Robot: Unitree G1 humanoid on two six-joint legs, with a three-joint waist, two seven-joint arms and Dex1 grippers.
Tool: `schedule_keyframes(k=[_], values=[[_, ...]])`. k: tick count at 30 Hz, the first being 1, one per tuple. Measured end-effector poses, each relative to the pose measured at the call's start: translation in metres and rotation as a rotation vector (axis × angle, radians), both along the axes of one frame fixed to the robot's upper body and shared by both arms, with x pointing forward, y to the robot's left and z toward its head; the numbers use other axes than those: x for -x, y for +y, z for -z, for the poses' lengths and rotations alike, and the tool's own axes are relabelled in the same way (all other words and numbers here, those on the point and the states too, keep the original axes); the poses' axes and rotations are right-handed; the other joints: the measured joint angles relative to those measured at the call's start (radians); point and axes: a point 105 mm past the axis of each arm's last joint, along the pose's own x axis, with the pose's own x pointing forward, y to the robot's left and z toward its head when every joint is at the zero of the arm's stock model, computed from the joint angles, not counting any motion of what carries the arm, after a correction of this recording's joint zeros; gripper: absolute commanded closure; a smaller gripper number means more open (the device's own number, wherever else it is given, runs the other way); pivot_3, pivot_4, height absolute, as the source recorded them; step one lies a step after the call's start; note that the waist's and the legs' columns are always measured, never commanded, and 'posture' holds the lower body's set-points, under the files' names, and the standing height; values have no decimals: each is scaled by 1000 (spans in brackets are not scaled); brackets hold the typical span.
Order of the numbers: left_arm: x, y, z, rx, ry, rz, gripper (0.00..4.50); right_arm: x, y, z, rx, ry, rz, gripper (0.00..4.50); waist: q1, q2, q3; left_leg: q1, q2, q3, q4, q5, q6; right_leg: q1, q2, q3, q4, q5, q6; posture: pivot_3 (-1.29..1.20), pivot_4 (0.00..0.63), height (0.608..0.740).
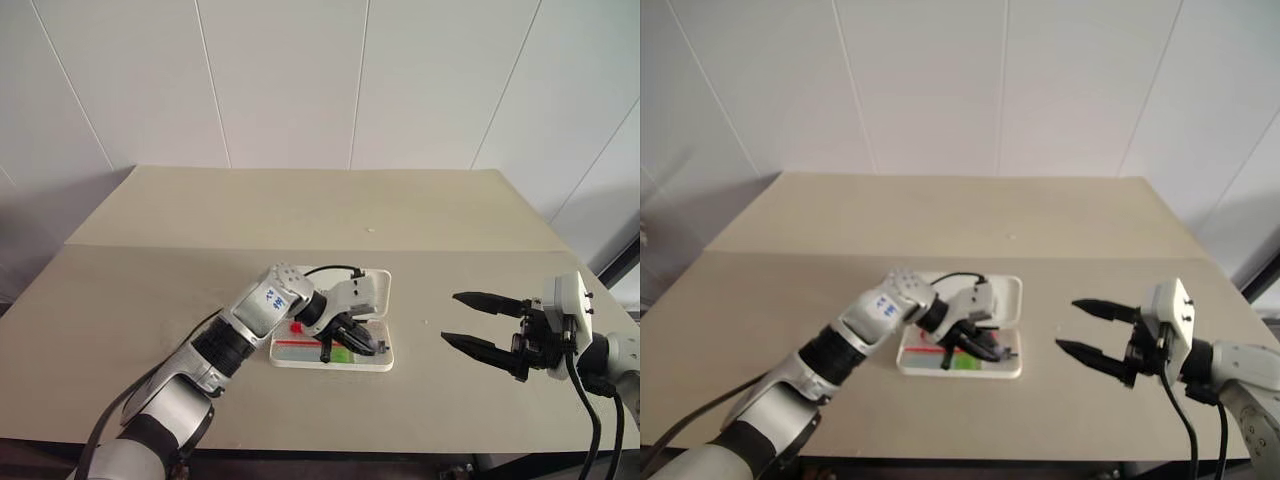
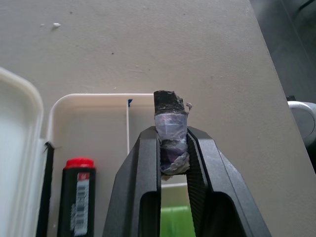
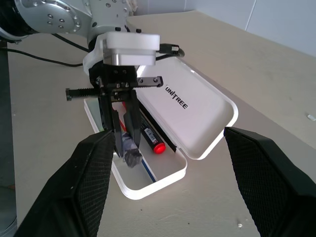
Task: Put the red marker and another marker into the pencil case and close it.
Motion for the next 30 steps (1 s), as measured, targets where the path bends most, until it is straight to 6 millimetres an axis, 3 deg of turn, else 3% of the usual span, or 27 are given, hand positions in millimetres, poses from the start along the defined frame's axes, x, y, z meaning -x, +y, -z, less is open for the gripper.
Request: schedule_keyframes(k=[3,14,16,24,30], values=[[0,-1,1,-4,4,-4,4138,0,0,0,2,-4,4,0,-1,0,0,0,0,0,0,0,0,0,0,0,0,0,0,0,150,740],[0,-1,9,-25,21,-29,505,-1,-1,-1,11,-19,10,0,0,0,0,0,0,0,0,0,0,0,0,0,0,0,0,0,150,740],[0,-1,9,-26,20,-29,28,-1,-1,-1,16,-20,14,0,0,0,0,0,0,0,0,0,0,0,0,0,0,0,0,0,150,740],[-1,0,5,-9,16,-37,28,-2,-1,-1,20,-26,16,0,0,0,0,0,0,0,0,0,0,0,0,0,0,0,0,0,150,740],[3,5,-36,167,-58,-18,28,-2,-1,-5,19,-49,6,0,-2,0,0,1,0,0,-1,0,0,0,0,0,0,0,0,0,150,740]])
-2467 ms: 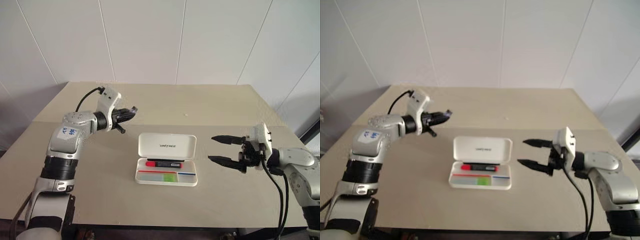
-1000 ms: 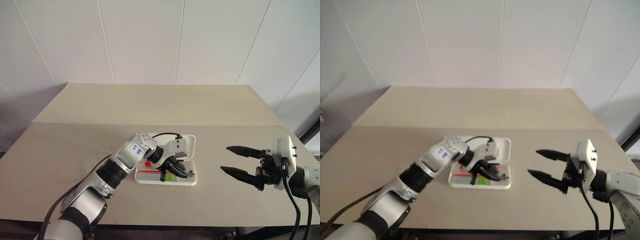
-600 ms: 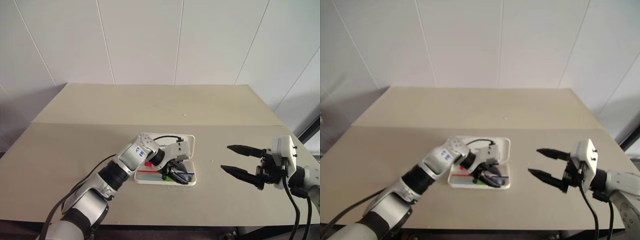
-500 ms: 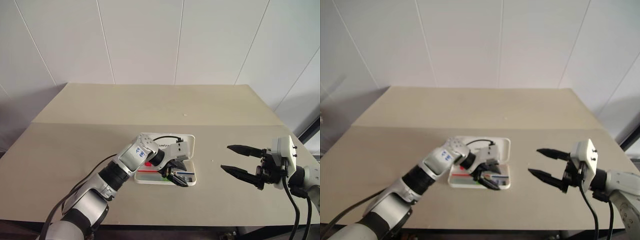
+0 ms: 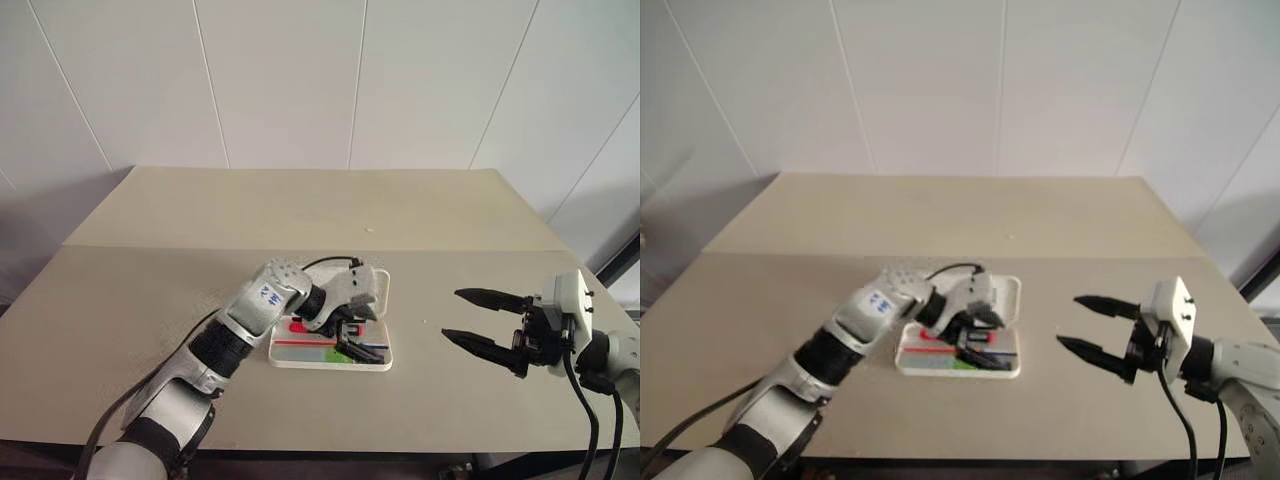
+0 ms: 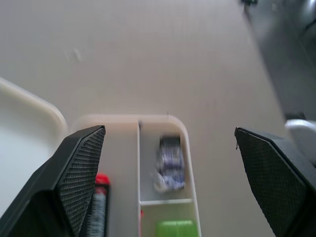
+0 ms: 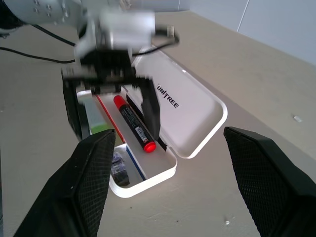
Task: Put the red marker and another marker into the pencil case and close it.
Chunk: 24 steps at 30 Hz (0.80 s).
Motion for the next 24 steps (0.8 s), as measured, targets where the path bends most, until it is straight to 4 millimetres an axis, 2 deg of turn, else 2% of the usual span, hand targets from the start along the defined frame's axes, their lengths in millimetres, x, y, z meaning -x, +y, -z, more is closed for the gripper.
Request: schedule_keyframes(k=[5,8,10,15,17,24], values=[[1,19,-23,179,-21,-16,28,-2,-1,-3,-4,-14,-13,0,1,0,0,0,0,0,1,0,0,1,0,0,1,0,0,0,150,740],[-6,40,-35,221,-26,-84,28,-5,-2,-3,-8,-12,-15,0,1,0,0,1,0,0,2,0,0,1,0,0,1,0,0,0,150,740],[-11,48,-41,245,-40,-132,28,-8,-2,-4,-9,-12,-18,0,1,0,0,1,0,0,2,0,0,1,0,0,1,0,0,0,150,740],[-22,67,-68,429,-148,-216,28,-14,2,-5,-2,-19,-43,0,2,0,0,1,0,-1,1,0,0,1,0,0,1,0,0,0,150,740],[-26,77,-71,450,-156,-247,28,-15,3,-3,4,-11,-53,0,1,0,0,1,0,0,1,0,0,1,0,0,1,0,0,0,150,740],[-36,110,-62,437,-193,-309,2246,-19,5,-5,3,-22,-64,0,1,0,0,1,0,0,1,0,0,1,0,0,1,0,0,0,150,740]])
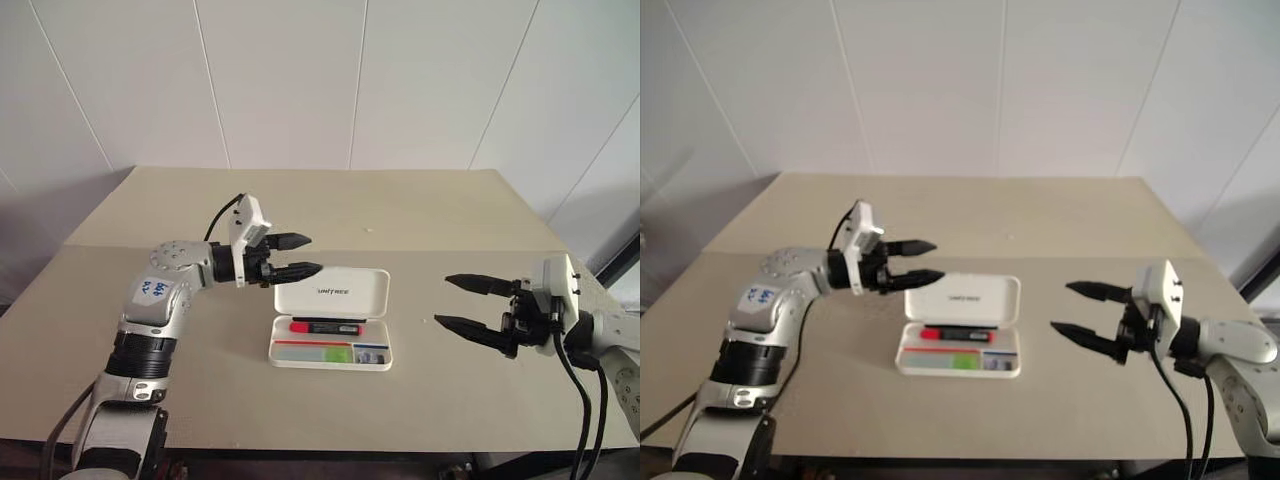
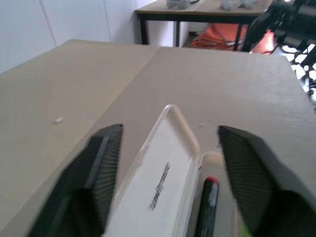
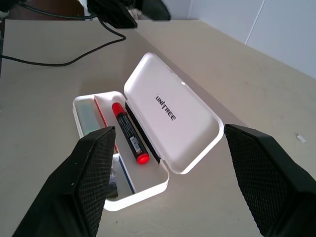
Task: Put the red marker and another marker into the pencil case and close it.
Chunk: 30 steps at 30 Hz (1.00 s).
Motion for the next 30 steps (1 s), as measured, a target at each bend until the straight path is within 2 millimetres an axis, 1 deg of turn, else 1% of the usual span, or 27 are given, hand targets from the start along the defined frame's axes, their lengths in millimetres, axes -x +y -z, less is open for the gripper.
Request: schedule_keyframes(k=[1,6,7,12,17,20,22,24,27,30], values=[[-2,4,0,1,-4,-9,2524,0,1,1,-1,3,-3,0,0,0,0,0,0,0,0,0,0,0,0,0,0,0,0,0,150,740],[-14,19,5,6,20,-38,4287,1,3,2,-3,3,-25,0,0,0,0,0,0,0,0,0,0,0,0,0,0,0,0,0,150,740],[-17,22,6,7,30,-45,4474,1,4,1,-6,2,-32,0,0,0,0,0,0,0,0,0,0,0,0,0,0,0,0,0,150,740],[-36,43,6,22,54,-101,4474,4,5,-3,-48,1,-71,0,0,0,0,0,0,0,0,0,0,0,0,0,0,0,0,0,150,740],[-59,66,7,26,80,-209,4474,5,3,-11,-79,-19,-95,0,-1,0,0,0,0,0,-1,0,0,-1,0,0,0,0,0,0,150,740],[-68,75,16,19,114,-271,4474,3,0,-10,-85,-10,-88,0,0,0,0,-1,0,0,-1,0,0,-1,0,0,0,0,0,0,150,740],[-72,80,27,-3,165,-312,4474,3,0,-9,-85,-8,-84,0,0,0,0,-1,0,0,-1,0,0,-1,0,0,0,0,0,0,150,740],[-73,79,40,-28,219,-315,4474,3,0,-9,-82,-8,-82,0,0,0,0,-1,0,0,-1,0,0,-1,0,0,0,0,0,0,150,740],[-69,66,60,-45,322,-246,4474,2,0,-9,-81,-8,-79,0,0,0,0,-2,-1,0,0,0,0,-1,0,-1,1,0,0,0,150,740],[-61,59,73,-61,406,-177,4474,2,-1,-9,-81,-9,-75,0,0,0,0,-2,0,0,0,0,0,-2,0,-1,1,0,0,0,150,740]])
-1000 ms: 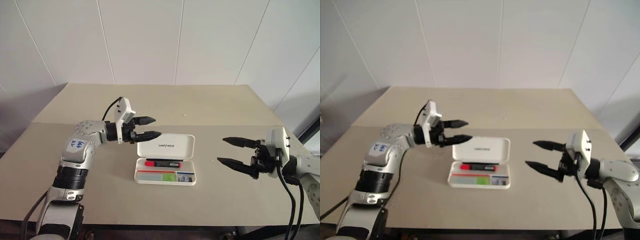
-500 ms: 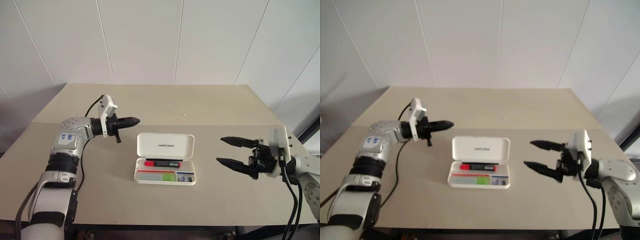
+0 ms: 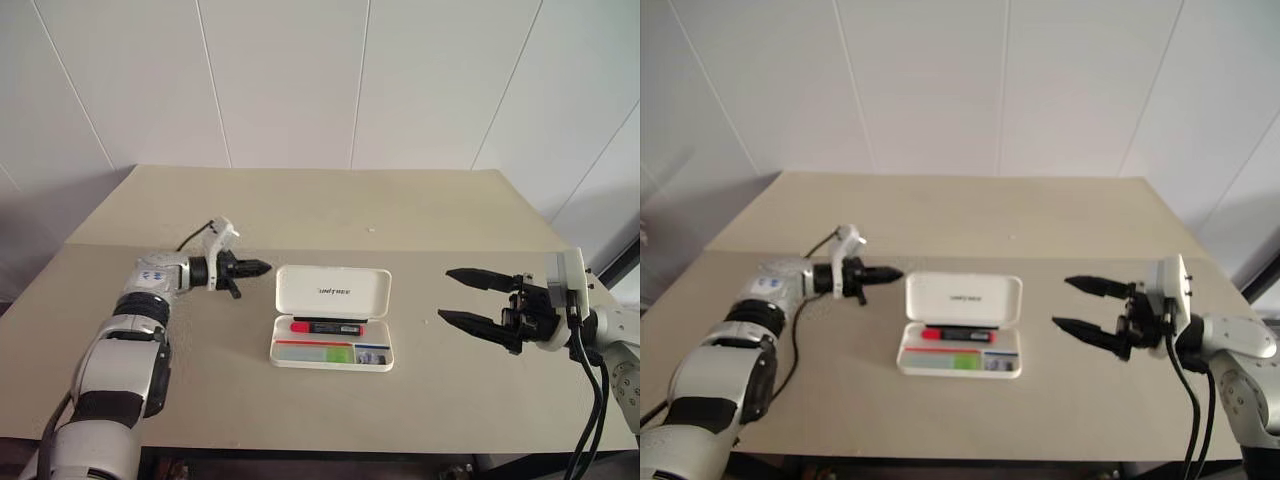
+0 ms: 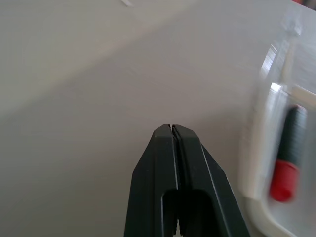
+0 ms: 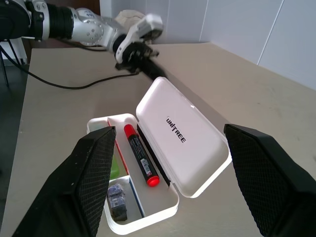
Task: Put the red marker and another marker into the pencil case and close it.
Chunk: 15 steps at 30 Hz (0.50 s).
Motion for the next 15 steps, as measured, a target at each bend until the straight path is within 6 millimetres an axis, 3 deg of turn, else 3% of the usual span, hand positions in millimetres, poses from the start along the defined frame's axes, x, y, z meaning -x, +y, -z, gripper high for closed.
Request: schedule_keyframes(k=[10,15], values=[[26,-18,-6,74,115,271,4474,1,0,3,8,4,16,0,-2,0,0,0,0,0,0,0,0,0,0,0,0,0,0,0,150,740],[29,-21,-1,-29,127,301,4474,1,0,4,7,8,19,0,-2,0,0,0,0,0,0,0,0,0,0,0,0,0,0,0,150,740]])
